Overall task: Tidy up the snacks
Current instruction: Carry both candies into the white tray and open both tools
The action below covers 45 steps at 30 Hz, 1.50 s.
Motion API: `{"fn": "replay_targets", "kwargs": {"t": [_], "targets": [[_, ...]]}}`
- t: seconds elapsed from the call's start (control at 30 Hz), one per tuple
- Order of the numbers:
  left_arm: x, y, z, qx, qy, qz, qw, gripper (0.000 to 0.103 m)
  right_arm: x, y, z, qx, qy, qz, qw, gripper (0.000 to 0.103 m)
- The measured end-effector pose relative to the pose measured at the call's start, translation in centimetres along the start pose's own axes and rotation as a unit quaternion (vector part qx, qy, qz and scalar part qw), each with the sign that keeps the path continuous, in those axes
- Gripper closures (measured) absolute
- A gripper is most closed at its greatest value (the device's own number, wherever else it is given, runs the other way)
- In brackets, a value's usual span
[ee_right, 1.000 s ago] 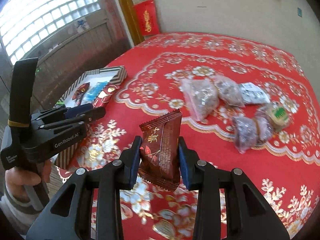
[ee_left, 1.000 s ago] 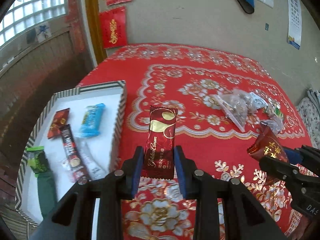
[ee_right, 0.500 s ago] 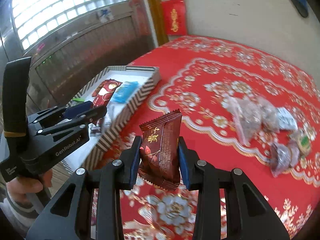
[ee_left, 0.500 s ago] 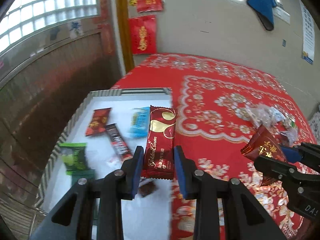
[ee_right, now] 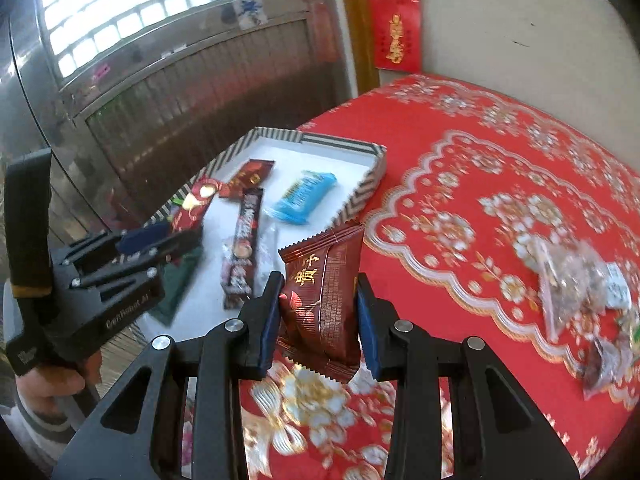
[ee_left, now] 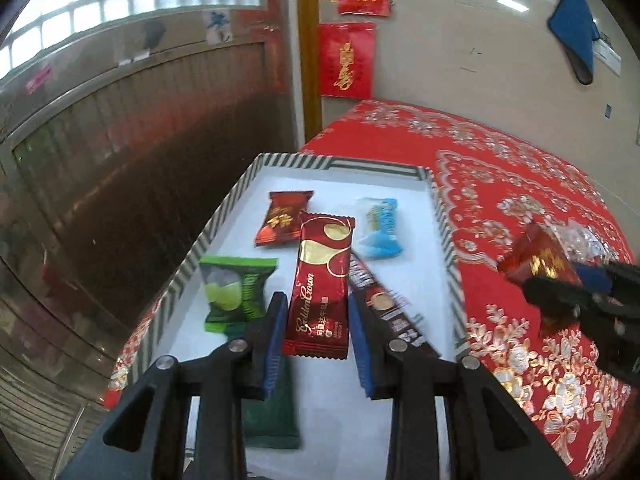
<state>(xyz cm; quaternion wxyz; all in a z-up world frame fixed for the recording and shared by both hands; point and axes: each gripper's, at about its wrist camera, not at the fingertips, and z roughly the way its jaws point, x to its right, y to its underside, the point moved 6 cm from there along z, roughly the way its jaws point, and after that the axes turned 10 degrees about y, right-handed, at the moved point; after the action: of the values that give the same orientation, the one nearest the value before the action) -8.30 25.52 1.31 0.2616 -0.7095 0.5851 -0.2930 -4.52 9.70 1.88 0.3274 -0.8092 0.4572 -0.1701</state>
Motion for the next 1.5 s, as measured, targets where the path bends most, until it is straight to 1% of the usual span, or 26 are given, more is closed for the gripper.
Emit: {"fn": "replay_targets", "kwargs": {"t": [0.2,0.37,0.6,0.63,0.73,0.77,0.83,0.87,0.9,0.97,1.03,1.13,1.2,1.3,1.43,1.5], "targets": [[-1.6,0.6,0.7,-0.008,-0.006,-0.019,0.9998,0.070,-2.8,-2.4,2.7,-0.004,-0.006,-0.023,1.000,0.069],[-1.6,1.1,1.6,-0.020,-0.001,-0.020,0.9996,0.070,-4.4,-3.3,6.0,-0.019,0.001,-0.040,0.999,0.069],[-1.6,1.4,2.9,-0.034,-0.001,-0.022,0.9992,0.069,-4.6,-3.1,8.6,-0.040,0.005,-0.037,0.998,0.069],[-1.7,1.4,3.0,-0.035,-0.003,-0.023,0.9991,0.067,-4.5,-3.1,8.7,-0.042,0.001,-0.034,0.999,0.069],[-2.0,1.4,3.2,-0.038,-0.009,-0.031,0.9988,0.066,-4.2,-3.0,9.0,-0.043,-0.013,-0.021,0.999,0.067],[-2.1,1.5,3.2,-0.039,-0.011,-0.033,0.9986,0.064,-4.1,-3.0,9.0,-0.040,-0.021,-0.015,0.999,0.067],[-2.3,1.5,3.3,-0.040,-0.015,-0.038,0.9984,0.048,-4.2,-3.1,8.9,-0.036,-0.033,-0.008,0.999,0.066],[-2.4,1.5,3.2,-0.038,-0.014,-0.040,0.9984,0.044,-4.1,-3.1,8.8,-0.036,-0.032,-0.007,0.999,0.064],[-2.4,1.5,3.1,-0.036,-0.014,-0.042,0.9984,0.039,-4.1,-3.1,8.8,-0.035,-0.028,-0.008,0.999,0.056],[-2.4,1.4,2.8,-0.030,-0.015,-0.043,0.9985,0.037,-4.2,-3.2,8.6,-0.031,-0.023,-0.011,0.999,0.056],[-2.4,1.2,2.5,-0.025,-0.017,-0.045,0.9985,0.030,-4.0,-3.3,8.1,-0.024,-0.021,-0.006,0.999,0.056],[-2.1,0.8,2.0,-0.016,-0.012,-0.052,0.9985,0.028,-3.4,-3.3,6.5,-0.008,-0.030,0.005,1.000,0.056],[-1.8,0.6,1.5,-0.007,-0.006,-0.056,0.9984,0.026,-2.8,-3.1,5.1,0.004,-0.028,0.010,1.000,0.056],[-0.6,0.0,0.7,0.011,0.005,-0.057,0.9983,0.018,-1.4,-2.3,2.9,0.021,-0.018,0.017,0.999,0.056],[2.5,-0.9,0.2,0.018,0.033,-0.037,0.9986,0.017,1.6,-0.7,0.1,0.037,-0.003,0.041,0.998,0.056],[4.4,-1.2,0.2,0.018,0.053,-0.027,0.9981,0.017,3.3,0.3,-1.0,0.042,0.015,0.052,0.998,0.056]]}}
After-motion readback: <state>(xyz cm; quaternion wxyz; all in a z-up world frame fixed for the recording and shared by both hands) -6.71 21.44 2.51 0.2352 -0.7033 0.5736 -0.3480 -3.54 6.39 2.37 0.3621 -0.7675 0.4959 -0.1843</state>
